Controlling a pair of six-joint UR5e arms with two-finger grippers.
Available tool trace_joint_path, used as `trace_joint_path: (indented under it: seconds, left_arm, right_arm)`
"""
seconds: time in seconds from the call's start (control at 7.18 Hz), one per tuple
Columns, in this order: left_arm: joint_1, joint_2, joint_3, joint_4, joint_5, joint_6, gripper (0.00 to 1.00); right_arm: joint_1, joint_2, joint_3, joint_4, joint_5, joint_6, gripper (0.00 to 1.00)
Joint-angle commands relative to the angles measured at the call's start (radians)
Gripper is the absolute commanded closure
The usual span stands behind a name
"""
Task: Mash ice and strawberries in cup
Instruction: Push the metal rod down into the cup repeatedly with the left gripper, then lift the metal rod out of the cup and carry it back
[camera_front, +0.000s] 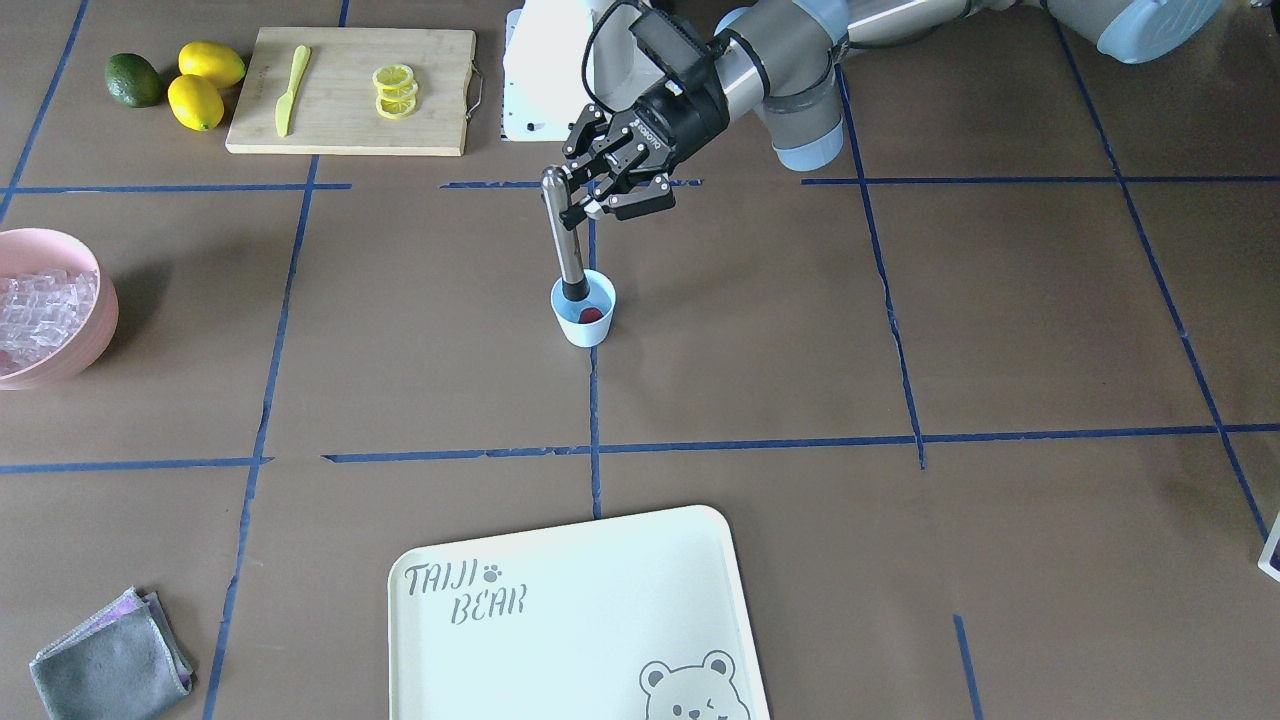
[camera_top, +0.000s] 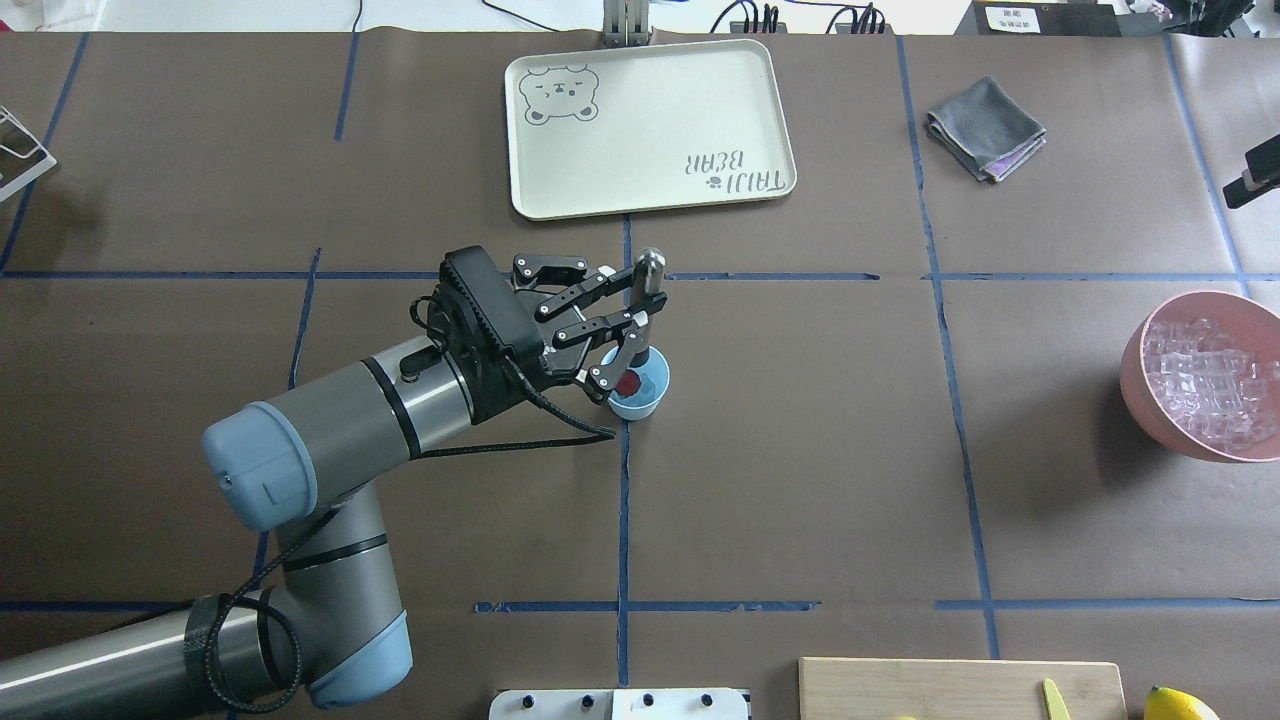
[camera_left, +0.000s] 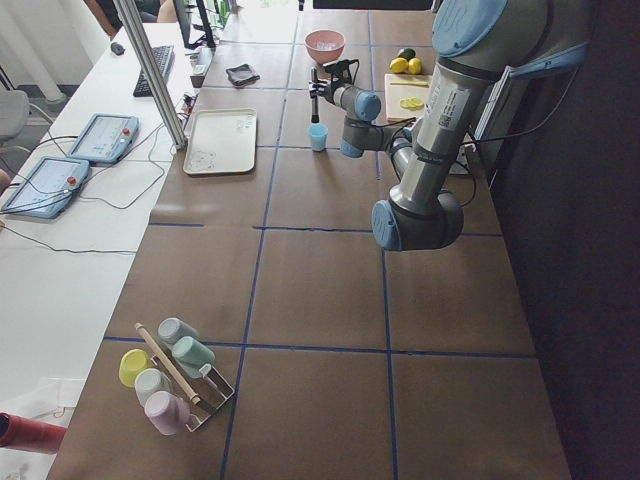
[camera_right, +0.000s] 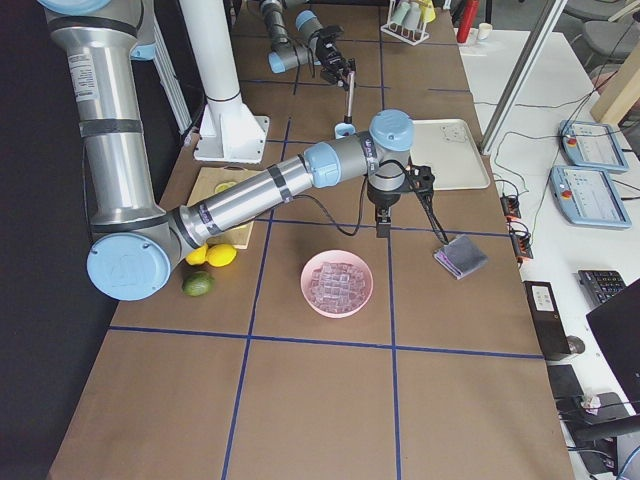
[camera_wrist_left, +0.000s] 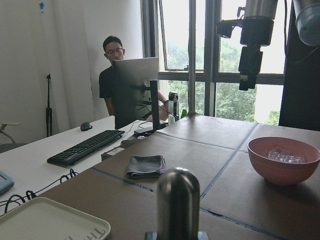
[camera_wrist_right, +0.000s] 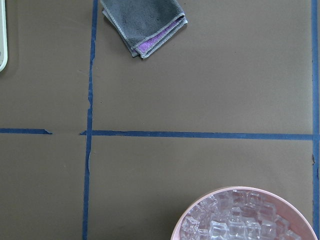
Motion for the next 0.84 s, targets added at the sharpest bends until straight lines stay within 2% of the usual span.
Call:
trace_joint_path:
  seconds: [0.0,0.14,0.42,0.56,0.7]
  left_arm:
    - [-0.020,0.034,-0.025,0.038,0.062,-0.004,1.00]
    - [-0.049,0.043,-0.025,0.073,0.062,-0.020,1.00]
    - [-0.142,0.144,-0.029,0.182,0.012,-0.132,1.00]
    - [-0.232,0.210,-0.029,0.246,-0.059,-0.133,1.00]
    - [-0.348,0.248,-0.029,0.326,-0.167,-0.136,1.00]
  right_arm:
    - [0.000,-0.010,0.005,0.002,0.001,0.002,0.00]
    - [0.000,-0.009,0.004,0.002,0.000,0.002,0.00]
    - [0.005,-0.007,0.002,0.004,-0.002,-0.003,0.00]
    - [0.015,-0.009,0.002,0.004,-0.002,-0.006,0.00]
    - [0.021,-0.024,0.005,0.005,-0.002,-0.008,0.00]
